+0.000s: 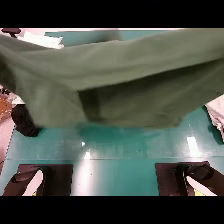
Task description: Fold the shirts.
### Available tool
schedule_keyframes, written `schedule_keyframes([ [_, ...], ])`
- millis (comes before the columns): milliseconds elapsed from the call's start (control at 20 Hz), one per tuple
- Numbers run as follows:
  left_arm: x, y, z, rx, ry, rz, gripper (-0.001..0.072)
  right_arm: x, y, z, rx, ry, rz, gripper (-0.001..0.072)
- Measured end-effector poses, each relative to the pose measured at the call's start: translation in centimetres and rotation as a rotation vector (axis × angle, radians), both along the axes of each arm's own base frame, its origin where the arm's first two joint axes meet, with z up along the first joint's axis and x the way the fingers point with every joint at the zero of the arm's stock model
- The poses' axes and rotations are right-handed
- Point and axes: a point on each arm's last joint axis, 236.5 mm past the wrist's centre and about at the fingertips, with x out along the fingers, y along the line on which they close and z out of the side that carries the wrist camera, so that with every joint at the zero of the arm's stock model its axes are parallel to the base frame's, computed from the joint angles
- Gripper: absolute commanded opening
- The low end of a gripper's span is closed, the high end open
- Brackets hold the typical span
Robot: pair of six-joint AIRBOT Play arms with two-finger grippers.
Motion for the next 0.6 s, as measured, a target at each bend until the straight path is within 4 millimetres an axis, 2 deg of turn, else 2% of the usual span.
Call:
schedule_keyframes([
  [100,-2.5,-1.5,1.2,0.003,-0.019,-0.052,0.0026,-2.8,-0.3,1.5,0.069,-0.043,0.026,0.0013],
  [200,-6.1,-3.2,3.6,0.001,-0.093,-0.103,0.0026,-6.5,-0.5,4.0,0.169,-0.117,0.088,0.0013],
  [300,-9.5,-4.5,6.0,-0.012,-0.163,-0.134,0.0025,-10.0,-1.6,6.1,0.256,-0.194,0.104,0.0013],
  [400,-12.3,-5.5,7.7,-0.036,-0.221,-0.157,0.0025,-12.1,-2.2,7.3,0.307,-0.244,0.098,0.0013],
  [450,-12.9,-5.8,8.1,-0.053,-0.228,-0.165,0.0025,-12.5,-2.3,7.7,0.320,-0.260,0.089,0.0013],
  [500,-12.6,-5.6,7.7,-0.067,-0.207,-0.156,0.0025,-12.2,-2.5,7.9,0.331,-0.267,0.061,0.0013],
  [550,-11.4,-5.1,6.9,-0.075,-0.168,-0.138,0.0025,-11.2,-2.8,7.3,0.334,-0.248,0.019,0.0013],
  [600,-9.5,-4.4,5.7,-0.082,-0.114,-0.117,0.0025,-9.2,-2.8,6.0,0.327,-0.195,-0.028,0.0014],
])
